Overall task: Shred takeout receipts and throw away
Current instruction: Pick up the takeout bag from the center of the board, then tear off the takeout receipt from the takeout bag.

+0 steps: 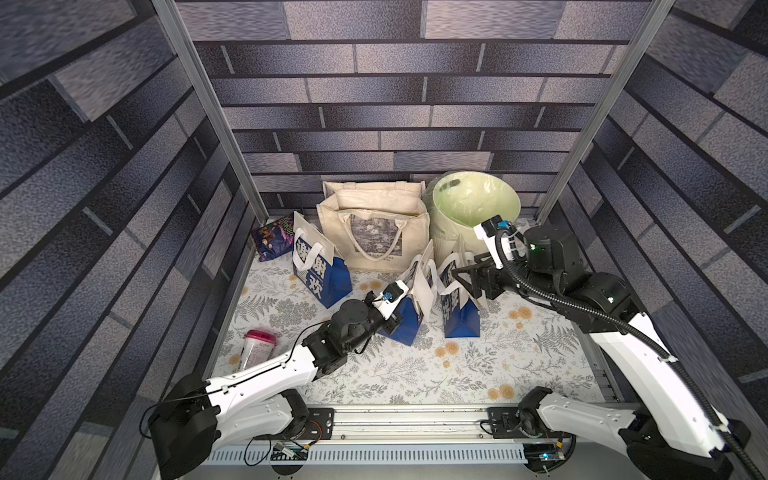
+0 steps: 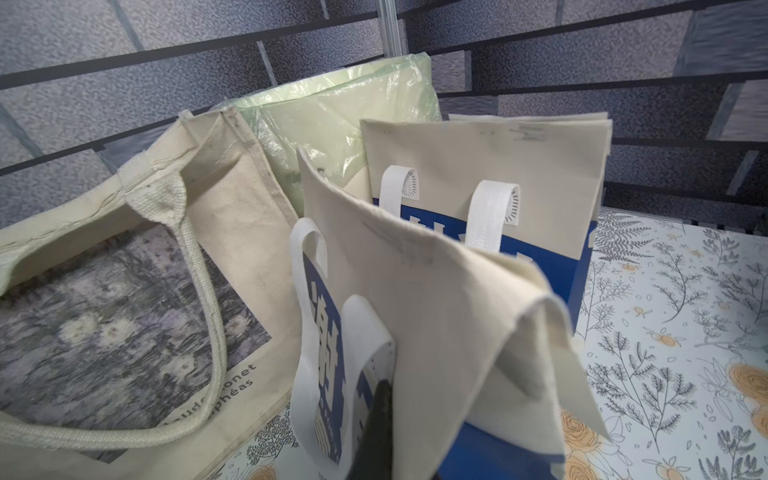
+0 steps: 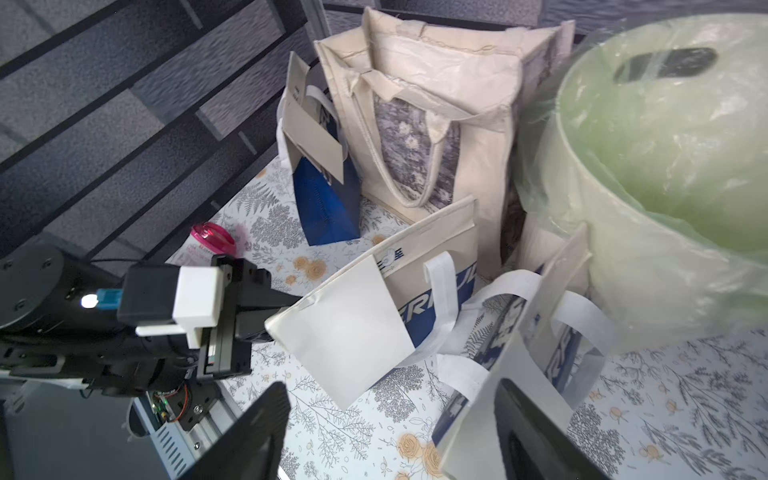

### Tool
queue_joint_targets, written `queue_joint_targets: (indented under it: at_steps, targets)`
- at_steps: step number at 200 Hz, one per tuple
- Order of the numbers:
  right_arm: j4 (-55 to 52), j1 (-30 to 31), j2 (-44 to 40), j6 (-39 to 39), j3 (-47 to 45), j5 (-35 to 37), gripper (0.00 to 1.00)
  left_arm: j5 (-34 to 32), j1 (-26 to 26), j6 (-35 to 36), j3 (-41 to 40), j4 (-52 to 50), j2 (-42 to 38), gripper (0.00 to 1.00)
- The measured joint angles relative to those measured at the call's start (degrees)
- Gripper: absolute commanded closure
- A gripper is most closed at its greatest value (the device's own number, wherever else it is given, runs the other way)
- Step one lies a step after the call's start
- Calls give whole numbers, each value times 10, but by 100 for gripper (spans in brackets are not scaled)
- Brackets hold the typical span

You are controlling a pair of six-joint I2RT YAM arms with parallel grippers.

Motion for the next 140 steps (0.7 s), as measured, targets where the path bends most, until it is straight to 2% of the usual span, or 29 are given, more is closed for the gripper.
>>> queue_joint_targets:
  at_steps: [23,51,91,140]
  targets:
    - [44,83,-24,-92,-75,45,22,-25,3,-29,-6,-26,-43,100]
    - [113,145,-63,-203,-210,90,20,-47,7,-54,-7,-54,-80,100]
    - [255,205,-28,-306,-339,152,16,-60,13,-70,-9,-77,-91,100]
    - [397,231,14,-359,-399,216,16,-60,13,-79,-9,-97,-92,100]
